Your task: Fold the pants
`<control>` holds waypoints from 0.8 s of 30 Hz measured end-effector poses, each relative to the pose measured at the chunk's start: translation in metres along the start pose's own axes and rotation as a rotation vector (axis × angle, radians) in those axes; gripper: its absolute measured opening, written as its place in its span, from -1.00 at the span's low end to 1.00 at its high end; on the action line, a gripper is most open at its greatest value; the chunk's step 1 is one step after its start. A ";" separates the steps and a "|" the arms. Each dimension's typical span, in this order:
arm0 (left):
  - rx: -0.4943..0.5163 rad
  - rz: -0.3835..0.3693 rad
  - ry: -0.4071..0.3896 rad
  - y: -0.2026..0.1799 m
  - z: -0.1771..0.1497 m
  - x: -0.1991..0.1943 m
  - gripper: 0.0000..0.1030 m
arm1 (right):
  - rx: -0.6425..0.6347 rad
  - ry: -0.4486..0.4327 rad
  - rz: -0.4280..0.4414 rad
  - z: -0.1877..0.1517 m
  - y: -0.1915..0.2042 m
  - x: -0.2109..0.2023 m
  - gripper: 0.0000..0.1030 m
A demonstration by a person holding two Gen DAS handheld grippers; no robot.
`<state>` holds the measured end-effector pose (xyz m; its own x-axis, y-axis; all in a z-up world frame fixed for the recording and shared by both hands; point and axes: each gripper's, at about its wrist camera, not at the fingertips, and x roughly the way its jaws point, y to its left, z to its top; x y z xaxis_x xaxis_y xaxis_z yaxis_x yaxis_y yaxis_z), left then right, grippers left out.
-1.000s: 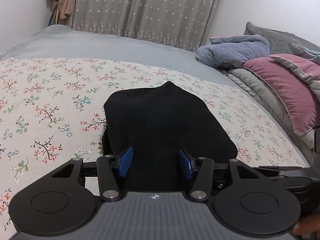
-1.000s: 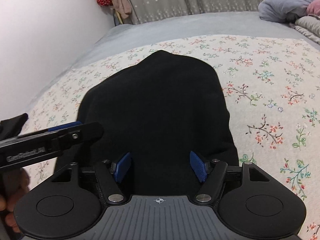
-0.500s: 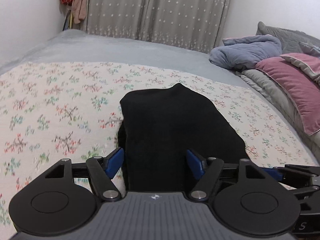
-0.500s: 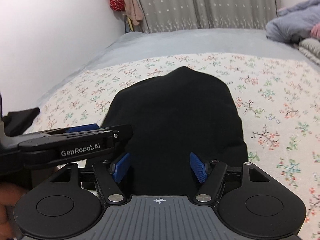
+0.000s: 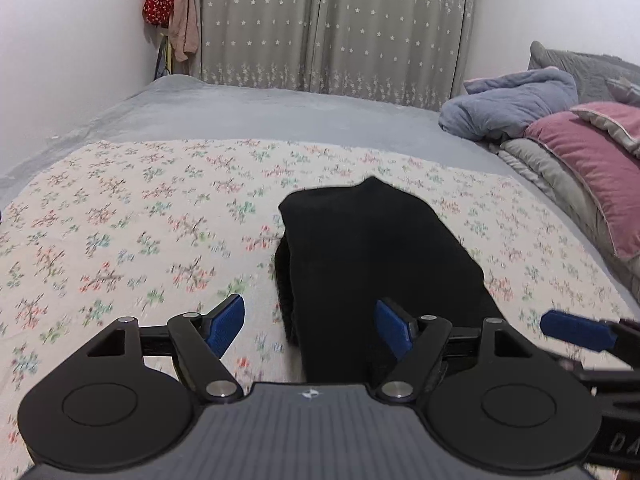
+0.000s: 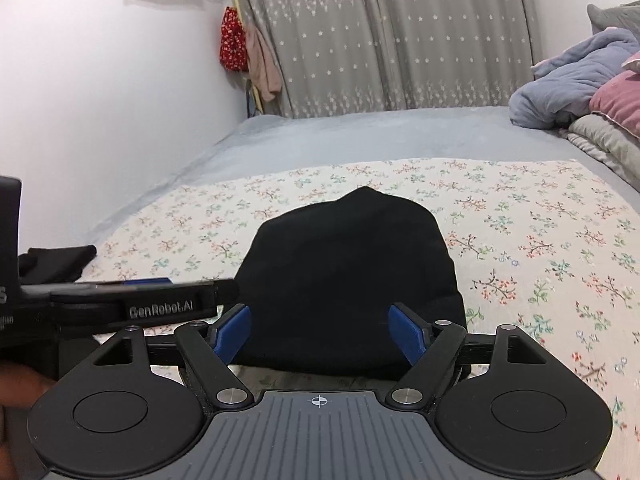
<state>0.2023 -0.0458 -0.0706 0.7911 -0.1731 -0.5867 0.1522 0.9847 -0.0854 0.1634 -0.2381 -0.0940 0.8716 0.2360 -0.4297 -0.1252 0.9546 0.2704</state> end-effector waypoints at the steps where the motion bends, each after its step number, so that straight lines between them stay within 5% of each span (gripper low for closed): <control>1: -0.006 -0.002 0.004 0.000 -0.004 -0.003 0.64 | 0.007 0.000 0.000 -0.002 -0.001 -0.002 0.51; 13: -0.102 0.000 0.013 0.004 -0.039 -0.049 0.71 | 0.120 -0.030 -0.042 -0.041 -0.011 -0.051 0.60; 20: -0.006 0.010 -0.116 -0.009 -0.042 -0.092 0.95 | 0.114 -0.080 -0.085 -0.048 -0.003 -0.094 0.84; 24: 0.045 0.054 -0.110 -0.011 -0.048 -0.083 0.95 | 0.082 -0.111 -0.108 -0.048 0.004 -0.107 0.97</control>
<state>0.1065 -0.0414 -0.0594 0.8585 -0.1237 -0.4977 0.1320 0.9911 -0.0188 0.0468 -0.2509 -0.0882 0.9255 0.1075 -0.3633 0.0069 0.9540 0.2997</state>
